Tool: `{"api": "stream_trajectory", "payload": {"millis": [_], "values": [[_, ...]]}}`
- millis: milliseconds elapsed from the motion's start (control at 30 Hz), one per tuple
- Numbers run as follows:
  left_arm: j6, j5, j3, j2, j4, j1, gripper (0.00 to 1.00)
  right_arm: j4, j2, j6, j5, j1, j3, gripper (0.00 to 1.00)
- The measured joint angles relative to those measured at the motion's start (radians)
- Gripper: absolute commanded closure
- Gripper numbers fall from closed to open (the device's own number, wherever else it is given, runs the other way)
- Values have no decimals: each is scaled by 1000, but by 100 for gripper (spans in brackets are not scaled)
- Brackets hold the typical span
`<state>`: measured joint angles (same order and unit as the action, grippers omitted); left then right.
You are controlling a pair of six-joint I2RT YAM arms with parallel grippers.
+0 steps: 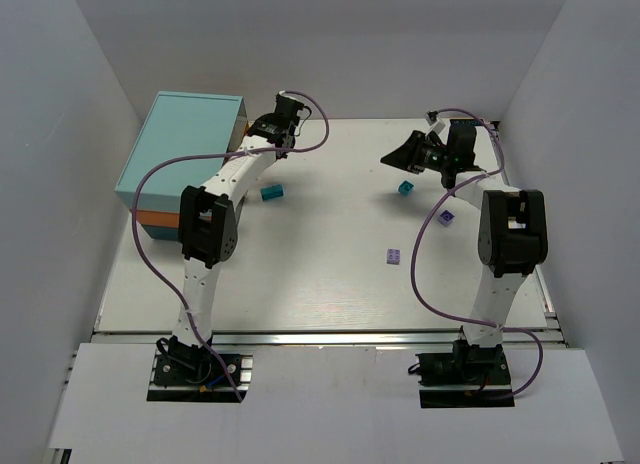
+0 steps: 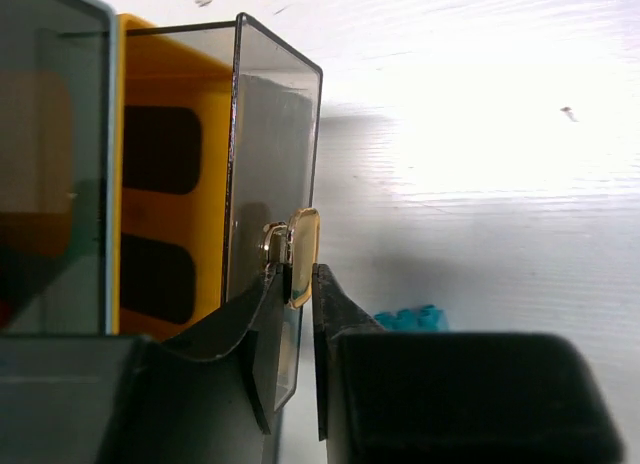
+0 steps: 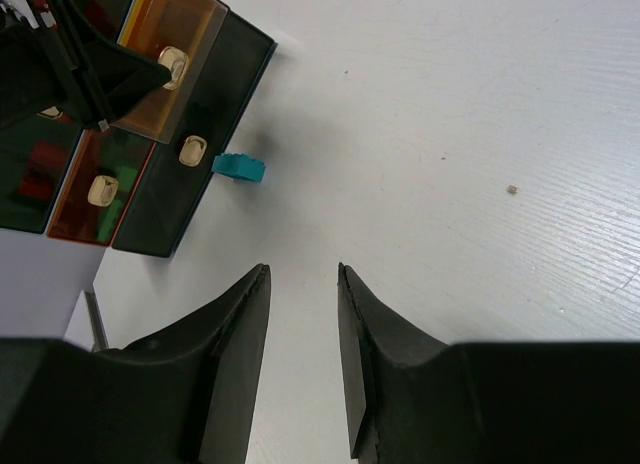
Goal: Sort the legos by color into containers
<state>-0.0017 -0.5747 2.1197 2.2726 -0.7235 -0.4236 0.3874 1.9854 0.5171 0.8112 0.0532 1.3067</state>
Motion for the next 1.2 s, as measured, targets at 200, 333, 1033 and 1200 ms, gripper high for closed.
{"api": "stream_trajectory", "payload": {"millis": [200, 333, 1033, 1200], "values": [[-7, 70, -29, -23, 26, -11, 73, 4, -3, 0, 0, 0, -1, 61], [-11, 87, -33, -26, 35, -20, 72, 4, -4, -1, 0, 0, -1, 61], [-94, 230, -31, -68, 32, -43, 27, -155, 0, -425, 331, 23, 71, 29], [-112, 266, -104, -192, 52, -42, 26, -427, 60, -721, 380, 72, 257, 30]]}}
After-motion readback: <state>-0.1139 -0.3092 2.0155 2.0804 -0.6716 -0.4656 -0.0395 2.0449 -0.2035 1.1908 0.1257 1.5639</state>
